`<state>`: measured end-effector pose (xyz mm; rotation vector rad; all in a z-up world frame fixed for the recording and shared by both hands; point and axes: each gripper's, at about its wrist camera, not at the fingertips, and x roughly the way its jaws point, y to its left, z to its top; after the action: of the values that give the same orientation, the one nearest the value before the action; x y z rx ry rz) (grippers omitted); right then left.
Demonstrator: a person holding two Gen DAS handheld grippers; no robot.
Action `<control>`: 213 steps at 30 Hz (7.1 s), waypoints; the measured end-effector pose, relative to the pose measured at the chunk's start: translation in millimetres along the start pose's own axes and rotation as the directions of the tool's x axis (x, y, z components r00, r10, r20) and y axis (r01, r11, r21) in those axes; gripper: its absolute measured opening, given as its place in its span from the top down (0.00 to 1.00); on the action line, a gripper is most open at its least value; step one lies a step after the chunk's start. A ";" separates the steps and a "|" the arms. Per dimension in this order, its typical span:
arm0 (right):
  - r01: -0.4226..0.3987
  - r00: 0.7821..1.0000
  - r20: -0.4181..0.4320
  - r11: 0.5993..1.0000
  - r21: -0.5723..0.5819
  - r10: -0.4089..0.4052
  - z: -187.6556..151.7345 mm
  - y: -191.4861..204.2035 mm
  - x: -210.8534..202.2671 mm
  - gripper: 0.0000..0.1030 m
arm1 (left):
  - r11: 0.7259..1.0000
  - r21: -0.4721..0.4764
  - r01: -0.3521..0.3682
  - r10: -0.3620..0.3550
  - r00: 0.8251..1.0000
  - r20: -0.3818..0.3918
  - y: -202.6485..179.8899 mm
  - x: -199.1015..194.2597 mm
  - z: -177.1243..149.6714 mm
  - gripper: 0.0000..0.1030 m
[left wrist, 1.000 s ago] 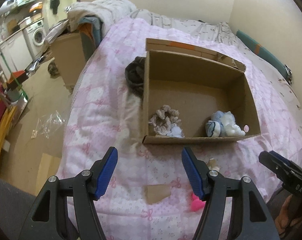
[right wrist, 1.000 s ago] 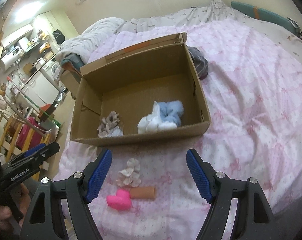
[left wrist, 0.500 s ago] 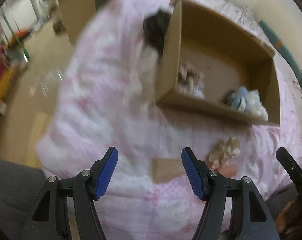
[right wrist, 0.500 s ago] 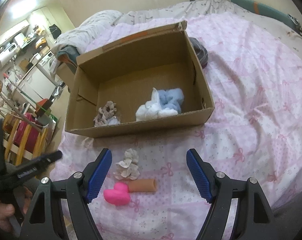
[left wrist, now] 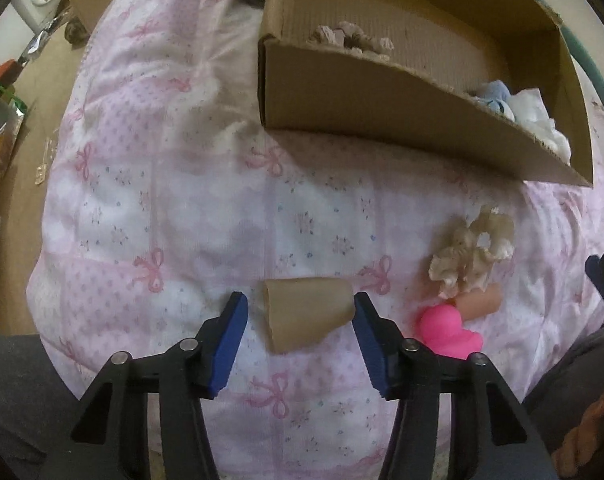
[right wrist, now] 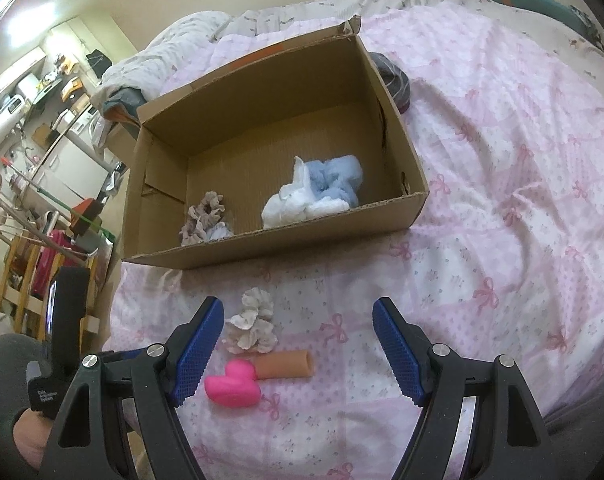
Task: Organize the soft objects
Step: 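Lower the left tool to the tan foam roll and grasp it, then carry the tan foam roll with the left tool into the box, then open the left tool to drop the foam roll into the box, then lower the left tool onto the pink heart squishy and grasp it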
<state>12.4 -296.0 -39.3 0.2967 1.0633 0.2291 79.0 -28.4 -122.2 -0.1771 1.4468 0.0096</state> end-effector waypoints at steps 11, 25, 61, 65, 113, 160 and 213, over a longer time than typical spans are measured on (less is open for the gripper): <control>-0.014 0.984 -0.179 1.000 0.027 0.019 -7.1 -6.1 32.5 0.21 | 1.000 0.008 0.024 -0.024 0.999 0.024 4.1 -9.5 10.2 0.93; -0.031 0.925 -0.379 0.996 -0.086 -0.004 -26.4 19.6 95.1 0.59 | 1.000 0.010 0.008 -0.008 0.997 0.078 7.5 -26.1 -0.2 0.93; -0.154 0.987 -0.055 0.988 -0.007 0.154 -6.0 9.7 -2.0 0.96 | 0.998 0.049 -0.044 0.031 0.971 0.235 2.1 -64.2 -6.6 0.93; -0.161 0.986 -0.054 0.987 -0.010 0.161 -6.3 9.7 -3.1 0.96 | 0.997 0.048 -0.059 0.045 0.967 0.250 1.5 -67.0 -6.9 0.93; -0.172 0.983 0.059 0.983 -0.069 0.176 62.4 8.4 26.0 0.96 | 0.980 0.199 0.024 -0.109 0.895 0.432 -43.0 -82.8 81.6 0.93; -0.150 0.977 0.144 0.987 -0.062 0.157 66.7 11.6 20.1 0.11 | 0.983 0.167 -0.071 -0.023 0.864 0.502 -43.6 -92.2 65.3 0.32; -0.107 0.993 0.054 0.993 0.059 0.104 11.1 -5.5 -14.5 0.11 | 0.941 0.339 -0.006 -0.024 0.996 0.085 -92.5 0.7 -46.9 0.47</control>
<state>15.6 -307.3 -24.2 0.4129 1.0069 0.2821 43.5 -125.7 -117.5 0.0989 1.3369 -0.2363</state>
